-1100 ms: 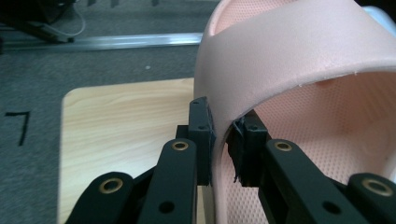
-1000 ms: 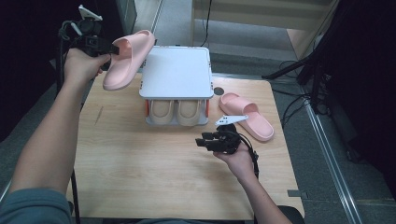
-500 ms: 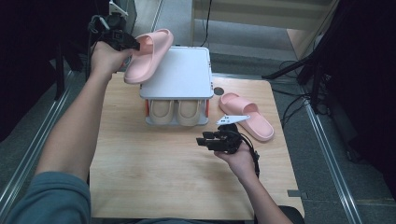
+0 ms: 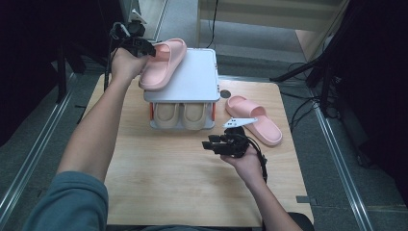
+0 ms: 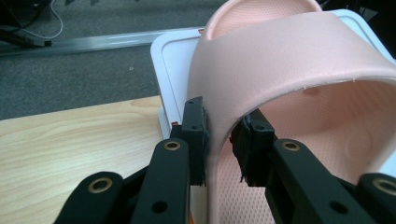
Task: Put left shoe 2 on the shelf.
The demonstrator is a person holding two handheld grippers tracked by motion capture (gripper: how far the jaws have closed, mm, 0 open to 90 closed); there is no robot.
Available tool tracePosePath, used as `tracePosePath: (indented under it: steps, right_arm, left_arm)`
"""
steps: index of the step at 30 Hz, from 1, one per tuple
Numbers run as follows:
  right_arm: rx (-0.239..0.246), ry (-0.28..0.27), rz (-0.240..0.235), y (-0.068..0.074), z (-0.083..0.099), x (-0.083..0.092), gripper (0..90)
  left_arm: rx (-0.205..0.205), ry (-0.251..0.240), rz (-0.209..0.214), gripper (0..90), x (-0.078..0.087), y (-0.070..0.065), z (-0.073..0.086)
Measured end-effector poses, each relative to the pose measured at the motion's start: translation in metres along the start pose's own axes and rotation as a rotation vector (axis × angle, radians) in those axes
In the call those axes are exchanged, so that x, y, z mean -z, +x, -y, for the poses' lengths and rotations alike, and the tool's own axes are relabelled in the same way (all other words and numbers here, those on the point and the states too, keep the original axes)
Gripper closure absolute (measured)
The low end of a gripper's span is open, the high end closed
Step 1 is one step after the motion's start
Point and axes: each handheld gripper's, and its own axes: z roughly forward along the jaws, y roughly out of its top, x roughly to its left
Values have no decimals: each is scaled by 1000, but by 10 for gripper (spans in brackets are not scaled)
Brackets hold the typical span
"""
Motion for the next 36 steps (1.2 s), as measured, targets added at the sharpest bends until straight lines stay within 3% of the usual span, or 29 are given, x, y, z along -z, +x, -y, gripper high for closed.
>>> tracePosePath:
  steps: [20,25,36]
  right_arm:
    - [8,13,1,1,-2,-5,575]
    - [8,15,1,1,-2,-6,574]
    - [10,17,1,1,-2,-8,574]
  left_arm:
    - [-49,16,36,665,4,-8,8]
    - [-85,1,31,662,4,-10,9]
    - [-104,-37,70,650,4,-6,15]
